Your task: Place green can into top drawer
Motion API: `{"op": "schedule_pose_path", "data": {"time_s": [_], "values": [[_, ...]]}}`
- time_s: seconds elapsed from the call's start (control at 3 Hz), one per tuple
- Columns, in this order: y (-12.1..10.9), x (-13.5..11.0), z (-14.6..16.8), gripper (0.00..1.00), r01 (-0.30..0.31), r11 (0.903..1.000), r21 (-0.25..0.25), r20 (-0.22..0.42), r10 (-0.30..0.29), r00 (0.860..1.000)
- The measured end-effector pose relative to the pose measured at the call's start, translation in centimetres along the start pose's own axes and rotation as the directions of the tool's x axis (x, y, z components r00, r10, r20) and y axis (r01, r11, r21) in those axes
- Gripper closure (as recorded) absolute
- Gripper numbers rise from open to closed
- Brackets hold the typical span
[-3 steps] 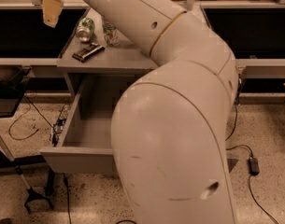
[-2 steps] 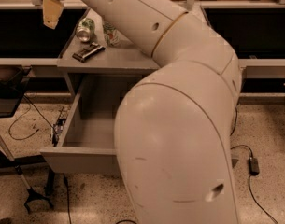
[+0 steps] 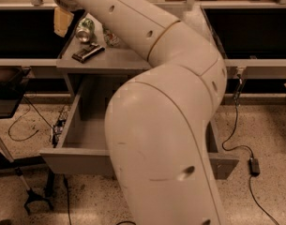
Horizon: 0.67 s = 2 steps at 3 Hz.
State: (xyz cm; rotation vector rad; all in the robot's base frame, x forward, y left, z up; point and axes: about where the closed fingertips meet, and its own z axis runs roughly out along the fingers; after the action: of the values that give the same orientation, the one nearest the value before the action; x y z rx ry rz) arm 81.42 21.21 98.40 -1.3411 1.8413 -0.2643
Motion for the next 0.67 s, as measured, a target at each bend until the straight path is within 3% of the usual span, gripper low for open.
{"op": "schedule_pose_path", "data": {"time_s": [0.67], "values": [[-0.1,2.1,6.0,0.00,0.000,0.9958,-0.092,-0.042,-0.004,0.999]]}}
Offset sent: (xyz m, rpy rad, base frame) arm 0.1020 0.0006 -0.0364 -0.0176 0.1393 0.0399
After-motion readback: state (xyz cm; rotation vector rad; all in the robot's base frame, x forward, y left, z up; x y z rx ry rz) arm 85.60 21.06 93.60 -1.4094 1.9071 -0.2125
